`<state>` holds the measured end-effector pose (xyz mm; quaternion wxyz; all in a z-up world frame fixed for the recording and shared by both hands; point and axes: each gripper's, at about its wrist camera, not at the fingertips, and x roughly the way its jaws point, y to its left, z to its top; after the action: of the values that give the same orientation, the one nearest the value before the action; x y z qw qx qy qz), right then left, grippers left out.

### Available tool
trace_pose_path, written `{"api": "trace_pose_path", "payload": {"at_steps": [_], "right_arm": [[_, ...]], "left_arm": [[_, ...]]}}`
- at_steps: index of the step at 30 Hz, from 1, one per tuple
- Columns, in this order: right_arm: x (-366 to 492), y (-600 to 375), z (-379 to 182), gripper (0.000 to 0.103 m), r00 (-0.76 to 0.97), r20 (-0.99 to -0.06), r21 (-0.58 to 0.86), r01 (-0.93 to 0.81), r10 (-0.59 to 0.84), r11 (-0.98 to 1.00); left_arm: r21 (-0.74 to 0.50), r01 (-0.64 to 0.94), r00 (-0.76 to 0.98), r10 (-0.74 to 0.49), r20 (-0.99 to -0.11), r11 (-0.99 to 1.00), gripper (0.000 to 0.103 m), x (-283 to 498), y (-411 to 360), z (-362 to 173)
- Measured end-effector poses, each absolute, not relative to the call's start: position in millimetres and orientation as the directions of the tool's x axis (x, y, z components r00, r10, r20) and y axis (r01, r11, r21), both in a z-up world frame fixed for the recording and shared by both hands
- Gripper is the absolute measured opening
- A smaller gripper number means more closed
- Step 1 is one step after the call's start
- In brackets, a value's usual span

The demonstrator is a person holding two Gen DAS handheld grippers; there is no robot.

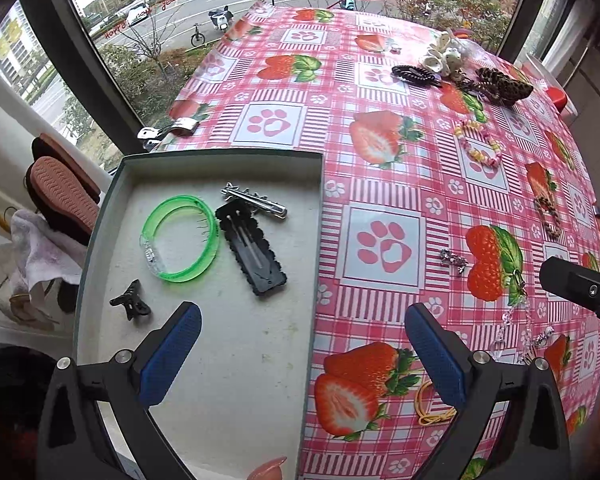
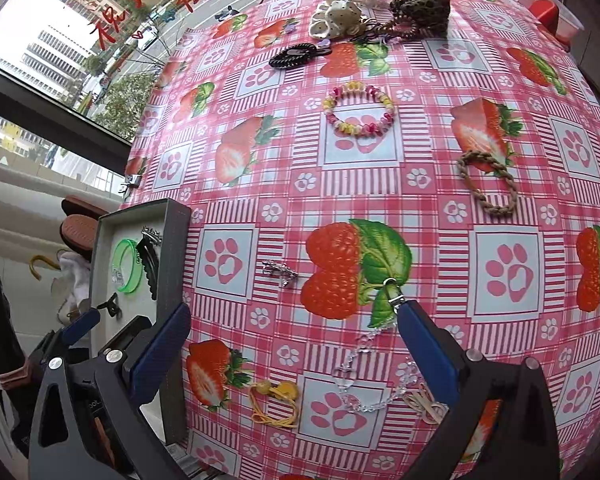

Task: Organize jewelry
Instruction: 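Move both tools back over the table toward the remaining items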

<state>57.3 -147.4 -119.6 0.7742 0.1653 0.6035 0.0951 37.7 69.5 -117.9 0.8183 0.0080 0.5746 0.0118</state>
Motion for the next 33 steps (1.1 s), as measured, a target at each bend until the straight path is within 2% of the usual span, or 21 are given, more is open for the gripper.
{"api": "trace_pose_path", "payload": {"at_steps": [15,24,33], "right_arm": [[41.0,-238.5,-141.1,0.103,0.208,-0.954,0.254,0.182,0.215,0.950],[57.7,-263.0,-148.3,0.103,0.199,-0.966,0.198,0.155,0.166,0.968],[82.7,-270.0,-159.9,0.103,0.200,-0.971,0.154,0.103,0.132,0.983]], "left_arm": [[-0.015,0.057,0.229,-0.027,-0.973,0.998,0.103,59.1,1.3,-148.8],[-0.002,0.008,0.210,-0.003,-0.978,1.000,0.103,77.7,-13.9,-167.7],[0.029,0.039,0.222,0.020,-0.975,0.999,0.103,85.5,-32.1,-180.1]]}}
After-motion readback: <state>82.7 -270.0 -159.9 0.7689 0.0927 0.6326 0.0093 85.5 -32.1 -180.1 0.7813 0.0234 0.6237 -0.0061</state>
